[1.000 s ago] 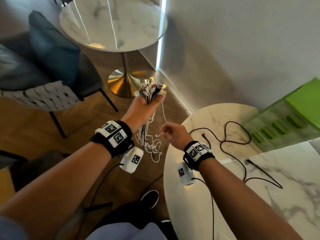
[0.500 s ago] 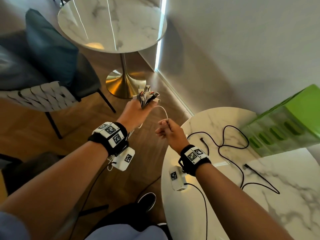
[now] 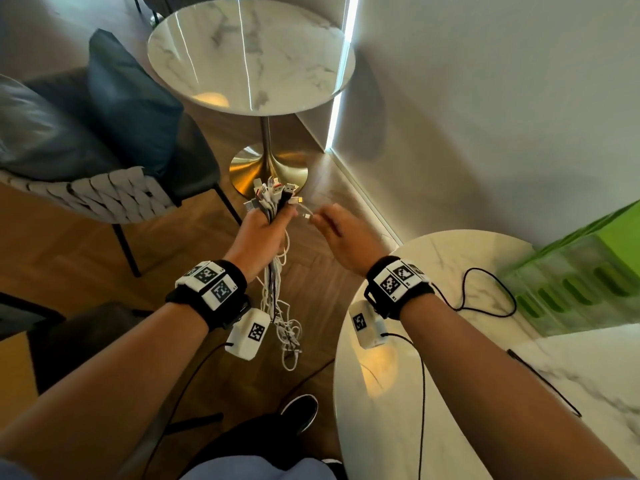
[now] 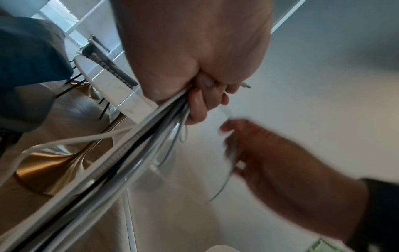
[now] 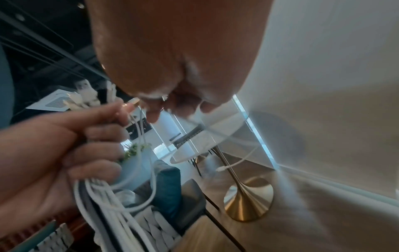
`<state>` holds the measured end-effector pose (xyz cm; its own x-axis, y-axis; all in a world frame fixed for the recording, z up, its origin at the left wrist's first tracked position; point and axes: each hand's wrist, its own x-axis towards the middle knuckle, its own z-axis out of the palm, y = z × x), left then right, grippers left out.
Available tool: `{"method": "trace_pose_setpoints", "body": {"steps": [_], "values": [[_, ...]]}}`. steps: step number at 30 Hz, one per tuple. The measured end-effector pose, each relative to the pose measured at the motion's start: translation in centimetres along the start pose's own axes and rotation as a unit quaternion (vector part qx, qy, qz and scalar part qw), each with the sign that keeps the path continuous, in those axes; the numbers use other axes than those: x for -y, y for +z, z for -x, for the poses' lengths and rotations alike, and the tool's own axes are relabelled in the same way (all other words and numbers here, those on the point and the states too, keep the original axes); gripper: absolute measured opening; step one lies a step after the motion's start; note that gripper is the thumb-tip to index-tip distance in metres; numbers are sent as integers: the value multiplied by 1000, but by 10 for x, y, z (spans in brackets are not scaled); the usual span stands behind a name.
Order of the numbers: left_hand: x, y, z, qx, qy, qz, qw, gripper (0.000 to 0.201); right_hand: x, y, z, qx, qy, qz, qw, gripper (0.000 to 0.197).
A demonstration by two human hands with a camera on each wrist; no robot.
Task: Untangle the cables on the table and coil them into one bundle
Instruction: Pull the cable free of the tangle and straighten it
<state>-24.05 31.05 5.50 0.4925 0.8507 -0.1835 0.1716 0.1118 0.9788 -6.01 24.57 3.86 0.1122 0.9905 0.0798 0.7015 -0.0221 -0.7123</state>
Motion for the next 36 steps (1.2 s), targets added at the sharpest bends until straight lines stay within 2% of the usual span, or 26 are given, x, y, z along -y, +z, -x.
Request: {"method": "trace_pose_setpoints", "body": {"steps": [2, 4, 5, 6, 8, 10, 11, 13, 16, 18, 21, 24, 27, 31, 34, 36], "values": [[-1, -2, 3, 18, -9, 22, 1000, 31, -18, 17, 13, 87, 87, 72, 990, 15], [-2, -3, 5, 29, -15, 49, 998, 31, -34, 35, 27, 168, 226, 120, 952, 44], [-2, -3, 6, 35, -19, 65, 997, 31, -36, 42, 33, 171, 263, 108, 943, 62], [-2, -3, 6, 42, -22, 84, 995, 32, -36, 46, 37, 149, 259, 77, 951, 74], [0, -2, 7, 60, -29, 111, 992, 34, -22, 43, 39, 74, 187, 30, 979, 83], [3, -1, 7, 78, -40, 120, 989, 35, -9, 36, 31, 39, 122, -53, 990, 78], [3, 0, 8, 87, -46, 120, 988, 36, -2, 33, 25, 39, 106, -121, 986, 70], [3, 3, 7, 100, -59, 110, 987, 37, 7, 29, 18, 62, 95, -190, 975, 49], [1, 5, 6, 95, -68, 93, 989, 36, 13, 25, 14, 67, 73, -114, 989, 26], [-1, 4, 4, 69, -73, 88, 991, 35, 10, 21, 14, 36, 76, -114, 990, 21], [-1, 0, 0, 32, -64, 96, 993, 30, 2, 14, 16, 0, 101, -189, 977, 10], [-2, -2, -4, 8, -48, 79, 996, 25, 2, 8, 19, -34, 118, -271, 955, 18], [-6, -2, -5, -2, -48, 117, 992, 27, 4, 7, 25, -26, 103, -321, 941, 18], [-8, -6, -5, 31, -72, 188, 979, 27, 3, 5, 27, 20, 101, -297, 949, 13], [-6, -6, -1, 102, -65, 74, 990, 26, 10, -4, 18, 75, 97, -282, 952, 16], [-3, -2, 2, 123, -67, 27, 990, 22, 12, -9, 10, 70, 84, -229, 967, 13]]}}
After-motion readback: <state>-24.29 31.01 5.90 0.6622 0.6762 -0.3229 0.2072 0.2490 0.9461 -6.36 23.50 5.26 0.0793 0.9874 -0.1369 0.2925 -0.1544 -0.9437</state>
